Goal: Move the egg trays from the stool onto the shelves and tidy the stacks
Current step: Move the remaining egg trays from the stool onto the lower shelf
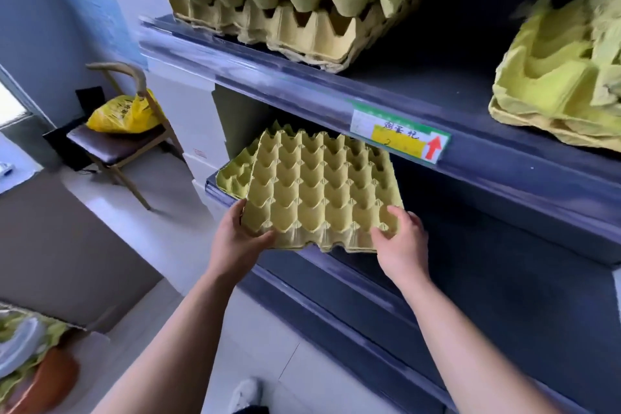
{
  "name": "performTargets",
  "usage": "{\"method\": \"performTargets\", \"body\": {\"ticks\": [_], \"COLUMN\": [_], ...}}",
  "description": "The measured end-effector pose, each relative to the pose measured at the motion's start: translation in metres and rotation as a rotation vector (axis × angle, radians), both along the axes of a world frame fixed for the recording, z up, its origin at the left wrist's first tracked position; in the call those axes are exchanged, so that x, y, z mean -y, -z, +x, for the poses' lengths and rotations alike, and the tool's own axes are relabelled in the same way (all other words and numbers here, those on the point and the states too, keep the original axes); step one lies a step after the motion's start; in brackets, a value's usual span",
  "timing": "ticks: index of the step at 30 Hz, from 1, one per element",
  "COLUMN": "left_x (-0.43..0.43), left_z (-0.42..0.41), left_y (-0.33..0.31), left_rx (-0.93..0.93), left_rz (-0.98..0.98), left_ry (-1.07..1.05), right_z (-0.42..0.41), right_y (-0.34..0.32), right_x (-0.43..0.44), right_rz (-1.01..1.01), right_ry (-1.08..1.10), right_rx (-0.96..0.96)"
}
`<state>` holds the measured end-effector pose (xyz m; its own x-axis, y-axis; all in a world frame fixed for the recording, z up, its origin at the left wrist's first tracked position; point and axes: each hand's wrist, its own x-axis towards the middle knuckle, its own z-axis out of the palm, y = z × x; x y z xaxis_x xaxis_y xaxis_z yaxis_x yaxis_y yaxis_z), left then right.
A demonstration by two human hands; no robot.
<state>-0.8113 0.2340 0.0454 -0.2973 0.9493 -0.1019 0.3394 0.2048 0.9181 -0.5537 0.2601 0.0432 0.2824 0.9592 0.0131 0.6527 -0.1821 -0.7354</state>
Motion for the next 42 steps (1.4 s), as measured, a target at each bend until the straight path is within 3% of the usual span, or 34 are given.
{"method": "performTargets", "body": {"ticks": [7,14,24,31,35,42], "left_x": [-0.071,-0.129,-0.161,-0.164,-0.156,-0.114], "left_z": [-0.061,-0.095,-0.105,-0.105,-0.105,-0.068], "left_y": [0.010,0.026,0.036,0.038,0.042,0.031], "left_rx": [-0.083,0.018,-0.175,-0.323,-0.582,-0.755], "left_rz": [-0.019,-0.063,-0.123,-0.029,-0.024,0.283], "left_ry": [0.164,0.307,0.366,0.416,0.407,0.615], "right_z": [-0.060,-0.103,-0.116,-0.112,-0.114,-0.099], "right_y": [0.018,0.031,0.043,0.051,0.042,0.018], "right_x": [-0.023,-0.035,-0.056,-0.054,-0.049,-0.002], "right_rz": [-0.028,-0.043,-0.150,-0.172,-0.124,0.070], "right_ry": [0.186,0.324,0.300,0.260,0.242,0.211], "right_rx": [0.020,0.063,0.163,0.139,0.205,0.405]}}
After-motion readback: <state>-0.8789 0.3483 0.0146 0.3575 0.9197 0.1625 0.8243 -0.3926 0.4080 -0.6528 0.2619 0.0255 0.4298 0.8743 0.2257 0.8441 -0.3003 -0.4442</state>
